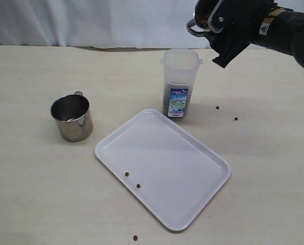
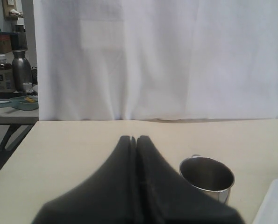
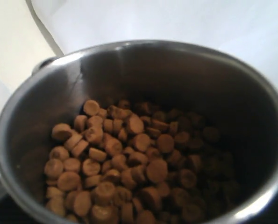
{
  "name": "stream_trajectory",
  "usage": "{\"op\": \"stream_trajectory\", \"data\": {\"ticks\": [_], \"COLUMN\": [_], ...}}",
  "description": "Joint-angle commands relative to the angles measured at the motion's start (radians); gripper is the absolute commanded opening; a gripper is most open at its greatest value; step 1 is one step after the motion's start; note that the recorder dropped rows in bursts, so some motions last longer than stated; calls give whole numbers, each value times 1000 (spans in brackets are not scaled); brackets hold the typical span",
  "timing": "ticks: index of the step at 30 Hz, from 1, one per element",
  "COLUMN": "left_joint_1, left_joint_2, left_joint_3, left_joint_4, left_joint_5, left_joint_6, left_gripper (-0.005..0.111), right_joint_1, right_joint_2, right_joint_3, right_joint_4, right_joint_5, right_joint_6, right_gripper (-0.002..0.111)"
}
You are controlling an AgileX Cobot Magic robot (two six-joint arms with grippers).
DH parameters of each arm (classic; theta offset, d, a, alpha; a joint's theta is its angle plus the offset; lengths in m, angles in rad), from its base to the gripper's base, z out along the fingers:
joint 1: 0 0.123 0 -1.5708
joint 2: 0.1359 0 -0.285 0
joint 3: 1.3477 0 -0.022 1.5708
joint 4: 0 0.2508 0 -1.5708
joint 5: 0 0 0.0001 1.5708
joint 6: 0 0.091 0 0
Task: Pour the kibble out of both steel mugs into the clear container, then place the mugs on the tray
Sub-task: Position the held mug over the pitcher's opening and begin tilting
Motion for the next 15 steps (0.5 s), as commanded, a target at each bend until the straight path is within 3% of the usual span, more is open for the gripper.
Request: {"op": "stream_trajectory", "data": {"ticks": [1, 15], "left_joint_1": [-7, -7], "left_joint_2": [-3, -3], "left_joint_3": [3, 3], "left_joint_4": [5, 5], "left_joint_5": [-10, -5], "left_joint_6": [-2, -2], "left_gripper": [0, 0], "right_joint_1": [2, 2], "right_joint_2": [13, 36], "right_joint_3": [-18, -18], "right_joint_4": [12, 12], "right_joint_5": [-10, -61], "right_joint_6": [-46, -216], "right_gripper": [5, 5]}}
